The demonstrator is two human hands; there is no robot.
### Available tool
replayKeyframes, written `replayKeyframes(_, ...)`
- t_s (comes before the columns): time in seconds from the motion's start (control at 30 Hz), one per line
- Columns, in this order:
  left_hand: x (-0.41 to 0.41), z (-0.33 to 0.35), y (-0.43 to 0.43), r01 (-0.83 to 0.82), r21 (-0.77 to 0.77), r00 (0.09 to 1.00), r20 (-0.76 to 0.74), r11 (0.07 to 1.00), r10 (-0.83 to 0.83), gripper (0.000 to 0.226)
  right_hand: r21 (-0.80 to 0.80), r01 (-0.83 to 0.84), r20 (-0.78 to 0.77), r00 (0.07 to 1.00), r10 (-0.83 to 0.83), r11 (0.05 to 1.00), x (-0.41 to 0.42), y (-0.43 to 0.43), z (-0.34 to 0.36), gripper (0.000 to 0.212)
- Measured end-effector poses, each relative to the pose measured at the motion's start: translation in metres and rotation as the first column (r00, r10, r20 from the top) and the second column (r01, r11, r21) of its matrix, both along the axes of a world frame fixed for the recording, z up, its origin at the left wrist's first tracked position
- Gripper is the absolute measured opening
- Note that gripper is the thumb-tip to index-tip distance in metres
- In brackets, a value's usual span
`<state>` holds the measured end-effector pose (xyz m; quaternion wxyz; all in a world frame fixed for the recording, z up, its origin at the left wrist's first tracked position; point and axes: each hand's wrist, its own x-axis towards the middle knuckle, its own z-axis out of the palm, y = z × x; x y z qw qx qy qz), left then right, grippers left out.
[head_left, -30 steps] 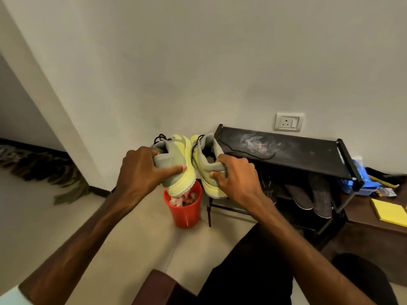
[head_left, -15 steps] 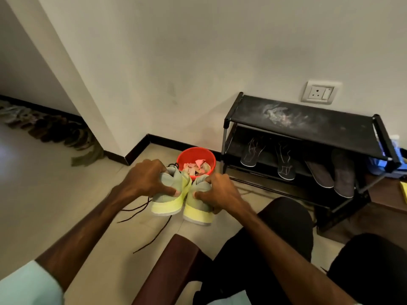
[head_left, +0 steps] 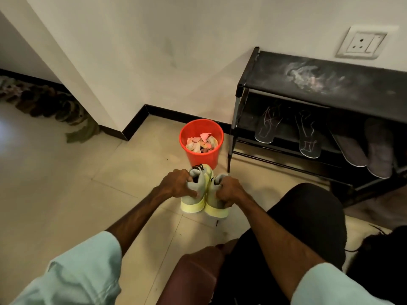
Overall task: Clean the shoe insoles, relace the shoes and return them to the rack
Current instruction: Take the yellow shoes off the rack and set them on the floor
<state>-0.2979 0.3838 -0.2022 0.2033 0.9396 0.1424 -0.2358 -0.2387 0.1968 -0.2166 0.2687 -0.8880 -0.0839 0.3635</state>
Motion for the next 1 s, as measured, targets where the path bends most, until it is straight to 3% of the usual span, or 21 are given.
replayKeyframes(0.13, 0.018, -0.038, -0.007, 0.019, -0.02, 0.998, -0.065, 1.0, -0.021, 0.045, -0.091, -0.025, 0.071, 0.997, 0.032, 0.996, 0.01, 0.0, -0.04, 0.034)
replayKeyframes(0.3, 0.02, -0.098, -0.013, -0.05, 0.032, 0.995, -0.085, 0.998, 0.053, 0.053, -0.148, 0.038, 0.05, 0.998, -0.031, 0.988, 0.028, 0.001, -0.089, 0.034)
replayKeyframes(0.47, 0.012, -0.14, -0.018, -0.108, 0.069, 0.992, -0.059, 0.992, 0.112, 0.041, -0.13, 0.06, 0.085, 0.995, -0.049, 0.99, 0.041, 0.011, -0.12, 0.021)
replayKeyframes(0.63, 0.002, -0.169, -0.015, -0.219, 0.045, 0.976, -0.006, 0.975, 0.219, 0.038, -0.083, 0.029, 0.15, 0.989, -0.016, 0.996, 0.032, 0.032, -0.13, 0.039)
replayKeyframes(0.83, -0.009, -0.193, -0.011, -0.289, -0.057, 0.955, 0.06, 0.956, 0.292, 0.031, -0.149, 0.018, 0.242, 0.97, 0.018, 0.989, 0.035, 0.023, -0.141, 0.028)
replayKeyframes(1.0, -0.01, -0.205, -0.012, -0.267, 0.031, 0.963, 0.049, 0.963, 0.265, 0.03, -0.205, -0.032, 0.235, 0.969, 0.081, 0.978, 0.033, 0.018, -0.155, 0.032)
